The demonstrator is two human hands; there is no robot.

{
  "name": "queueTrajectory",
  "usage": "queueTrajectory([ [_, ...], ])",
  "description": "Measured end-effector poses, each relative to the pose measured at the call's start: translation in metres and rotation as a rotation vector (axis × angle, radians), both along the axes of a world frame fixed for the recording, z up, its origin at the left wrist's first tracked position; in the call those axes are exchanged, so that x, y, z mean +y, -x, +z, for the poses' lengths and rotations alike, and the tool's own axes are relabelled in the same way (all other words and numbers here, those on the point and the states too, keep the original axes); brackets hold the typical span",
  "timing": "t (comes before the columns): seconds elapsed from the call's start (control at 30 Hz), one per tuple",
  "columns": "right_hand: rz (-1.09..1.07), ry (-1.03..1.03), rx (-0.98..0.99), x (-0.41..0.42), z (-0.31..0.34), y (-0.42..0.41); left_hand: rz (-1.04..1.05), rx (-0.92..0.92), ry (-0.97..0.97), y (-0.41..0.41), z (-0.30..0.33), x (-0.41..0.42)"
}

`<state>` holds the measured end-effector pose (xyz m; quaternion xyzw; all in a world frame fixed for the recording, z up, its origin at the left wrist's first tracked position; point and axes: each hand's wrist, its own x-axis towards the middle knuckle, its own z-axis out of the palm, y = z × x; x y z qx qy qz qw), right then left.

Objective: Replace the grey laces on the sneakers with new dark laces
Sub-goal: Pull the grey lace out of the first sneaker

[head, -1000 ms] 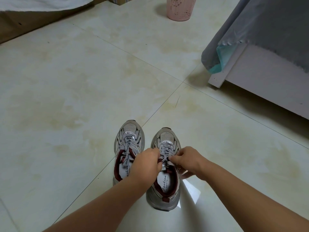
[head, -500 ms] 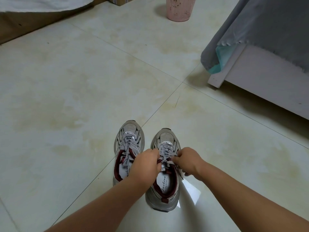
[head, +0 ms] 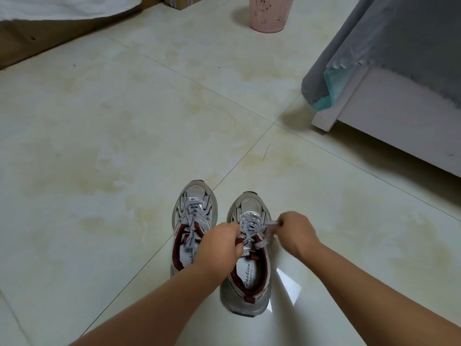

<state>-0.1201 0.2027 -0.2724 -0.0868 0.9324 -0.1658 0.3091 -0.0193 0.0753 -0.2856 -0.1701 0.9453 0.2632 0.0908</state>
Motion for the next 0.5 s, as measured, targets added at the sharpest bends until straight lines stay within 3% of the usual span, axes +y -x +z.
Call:
queueTrajectory([
  [0.07,-0.042,-0.043,0.159,0.006,0.003,0.006,0.007,0.003,-0.009,-0.001,0.0,0.0],
  [0.1,-0.071,-0.015,0.136,0.007,0.004,0.007,0.011,0.003,-0.012,-0.001,0.0,0.0],
  [0.23,-0.194,0.231,-0.435,0.002,0.007,-0.016,0.013,0.006,-0.007,0.001,0.002,0.001],
  [0.27,-0.205,0.275,-0.49,0.001,0.007,-0.021,0.01,0.009,-0.006,0.001,0.003,0.001],
  [0.37,-0.163,0.296,-0.349,-0.002,-0.001,-0.019,-0.007,0.023,-0.005,0.0,0.003,0.0],
  [0.5,-0.089,0.057,0.088,0.007,-0.007,-0.001,-0.022,0.041,-0.016,-0.002,0.003,0.0],
])
